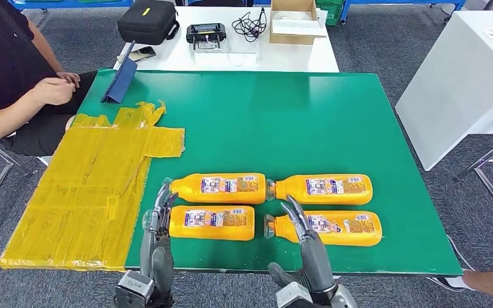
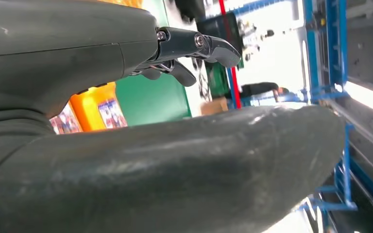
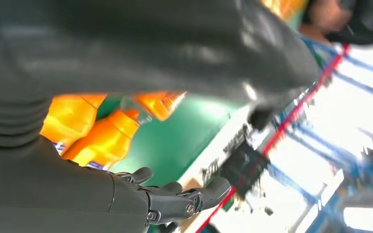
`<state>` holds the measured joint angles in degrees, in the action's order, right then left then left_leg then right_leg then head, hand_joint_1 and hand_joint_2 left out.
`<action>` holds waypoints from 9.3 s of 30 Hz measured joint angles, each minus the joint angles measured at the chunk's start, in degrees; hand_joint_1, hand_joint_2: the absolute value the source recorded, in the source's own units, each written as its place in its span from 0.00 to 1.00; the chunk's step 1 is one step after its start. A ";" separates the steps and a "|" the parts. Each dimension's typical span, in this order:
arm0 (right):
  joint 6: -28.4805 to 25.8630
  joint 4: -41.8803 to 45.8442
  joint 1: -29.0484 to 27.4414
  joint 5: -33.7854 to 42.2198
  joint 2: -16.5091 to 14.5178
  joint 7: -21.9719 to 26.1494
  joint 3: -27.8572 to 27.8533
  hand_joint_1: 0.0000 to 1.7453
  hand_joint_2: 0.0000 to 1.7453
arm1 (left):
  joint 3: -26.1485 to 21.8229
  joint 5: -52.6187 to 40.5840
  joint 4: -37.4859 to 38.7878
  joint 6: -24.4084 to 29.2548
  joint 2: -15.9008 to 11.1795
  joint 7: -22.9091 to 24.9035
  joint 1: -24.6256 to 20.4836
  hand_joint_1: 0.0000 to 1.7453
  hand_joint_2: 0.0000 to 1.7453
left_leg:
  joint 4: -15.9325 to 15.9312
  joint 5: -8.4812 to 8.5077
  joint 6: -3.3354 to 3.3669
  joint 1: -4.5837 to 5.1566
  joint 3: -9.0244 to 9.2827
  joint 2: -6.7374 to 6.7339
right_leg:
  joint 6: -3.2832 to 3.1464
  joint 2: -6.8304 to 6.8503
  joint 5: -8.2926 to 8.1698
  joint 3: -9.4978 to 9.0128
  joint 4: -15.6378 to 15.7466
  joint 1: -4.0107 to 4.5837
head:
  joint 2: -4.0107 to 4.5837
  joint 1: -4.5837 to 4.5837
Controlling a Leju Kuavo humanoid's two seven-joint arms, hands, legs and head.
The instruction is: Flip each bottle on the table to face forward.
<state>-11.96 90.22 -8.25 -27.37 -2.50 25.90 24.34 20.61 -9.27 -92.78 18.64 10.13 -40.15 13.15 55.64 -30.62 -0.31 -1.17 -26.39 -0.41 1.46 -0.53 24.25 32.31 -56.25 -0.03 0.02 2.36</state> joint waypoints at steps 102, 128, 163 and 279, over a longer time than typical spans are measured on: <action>15.32 -43.58 37.59 -7.28 -6.85 -14.16 27.67 0.00 1.00 | -3.46 2.34 1.55 -9.48 1.74 0.00 -3.29 0.00 0.00 | 0.03 0.04 -0.01 -0.01 0.04 0.03 | 0.01 0.01 0.00 0.00 -0.05 0.01 | 0.00 0.00; 23.84 -59.73 43.27 -12.29 -9.16 -29.53 36.52 1.00 1.00 | -12.96 20.77 0.75 -9.75 7.43 0.00 -3.76 0.00 0.00 | -0.15 -0.91 0.20 0.06 2.79 0.22 | -0.03 0.10 1.08 -2.08 0.11 0.15 | 0.00 0.02; 9.93 -30.36 17.47 15.52 -6.58 -6.74 10.46 1.00 1.00 | -19.05 20.92 4.34 -9.57 9.22 0.02 -3.97 0.00 1.00 | -0.02 -0.64 0.50 0.28 1.06 -0.08 | 0.40 -0.23 0.56 -0.98 -0.02 -0.01 | 0.00 -0.01; 6.53 -14.02 16.82 3.74 -8.18 3.31 11.98 0.00 1.00 | -11.41 -54.36 1.72 19.14 0.39 12.34 -14.32 1.00 1.00 | -0.01 -0.56 0.43 0.34 0.80 -0.07 | 0.38 -0.20 0.54 -0.66 -0.10 -0.03 | 0.00 -0.01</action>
<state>-5.43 76.20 8.57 -23.62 -10.68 29.21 36.32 9.21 -63.63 -91.07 37.78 10.52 -27.81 -1.17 55.63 -31.19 0.12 -0.83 -25.58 -0.48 1.84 -0.73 24.79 31.65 -56.35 -0.06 0.02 2.34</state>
